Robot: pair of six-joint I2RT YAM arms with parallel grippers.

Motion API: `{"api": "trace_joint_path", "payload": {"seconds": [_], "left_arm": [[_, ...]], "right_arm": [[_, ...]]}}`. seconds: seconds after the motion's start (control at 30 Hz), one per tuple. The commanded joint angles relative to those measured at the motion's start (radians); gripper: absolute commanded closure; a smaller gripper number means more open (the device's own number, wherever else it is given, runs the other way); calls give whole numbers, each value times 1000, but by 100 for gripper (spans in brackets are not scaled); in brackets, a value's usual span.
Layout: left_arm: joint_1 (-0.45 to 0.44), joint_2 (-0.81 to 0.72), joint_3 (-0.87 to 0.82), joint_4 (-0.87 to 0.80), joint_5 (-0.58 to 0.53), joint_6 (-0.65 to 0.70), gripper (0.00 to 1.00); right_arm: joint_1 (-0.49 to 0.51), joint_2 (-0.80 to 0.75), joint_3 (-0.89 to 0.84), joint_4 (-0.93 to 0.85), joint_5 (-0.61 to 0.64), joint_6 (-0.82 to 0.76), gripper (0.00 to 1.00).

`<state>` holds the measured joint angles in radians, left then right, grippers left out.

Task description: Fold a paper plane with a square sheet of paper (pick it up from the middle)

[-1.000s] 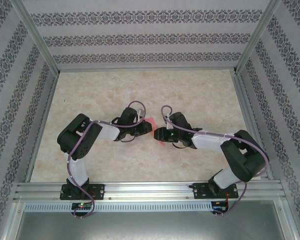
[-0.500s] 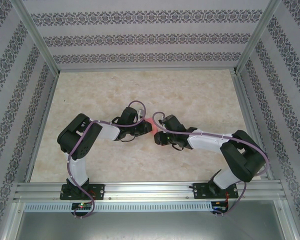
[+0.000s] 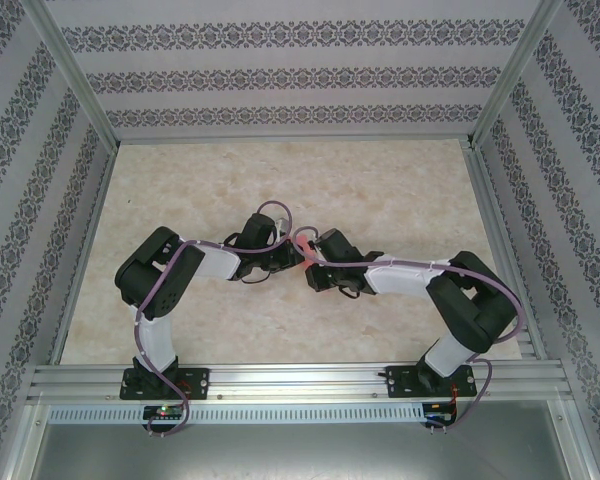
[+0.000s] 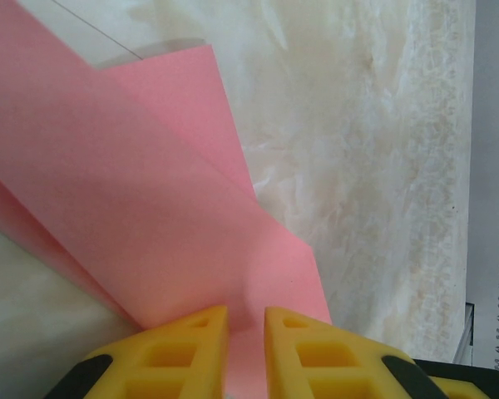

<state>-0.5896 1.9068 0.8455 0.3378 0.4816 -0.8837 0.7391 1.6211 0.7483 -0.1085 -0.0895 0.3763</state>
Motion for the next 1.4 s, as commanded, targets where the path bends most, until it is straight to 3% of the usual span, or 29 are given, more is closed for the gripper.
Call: {"api": "trace_joint_path", "payload": {"seconds": [0.0, 0.43, 0.77, 1.07, 1.37], "left_arm": [[-4, 45, 14, -61, -20, 7, 80], [10, -49, 59, -96, 27, 88, 71], [10, -106, -38, 53, 67, 93, 65], [-1, -94, -84, 137, 101, 103, 66], [-2, -84, -102, 135, 88, 121, 69]], "right_arm": [[-10, 24, 8, 26, -5, -21, 85], [-127, -9, -119, 227, -274, 69, 97], [-208, 31, -161, 419, -505, 243, 100], [-226, 122, -154, 518, -587, 379, 100], [-233, 178, -156, 533, -587, 420, 100]]}}
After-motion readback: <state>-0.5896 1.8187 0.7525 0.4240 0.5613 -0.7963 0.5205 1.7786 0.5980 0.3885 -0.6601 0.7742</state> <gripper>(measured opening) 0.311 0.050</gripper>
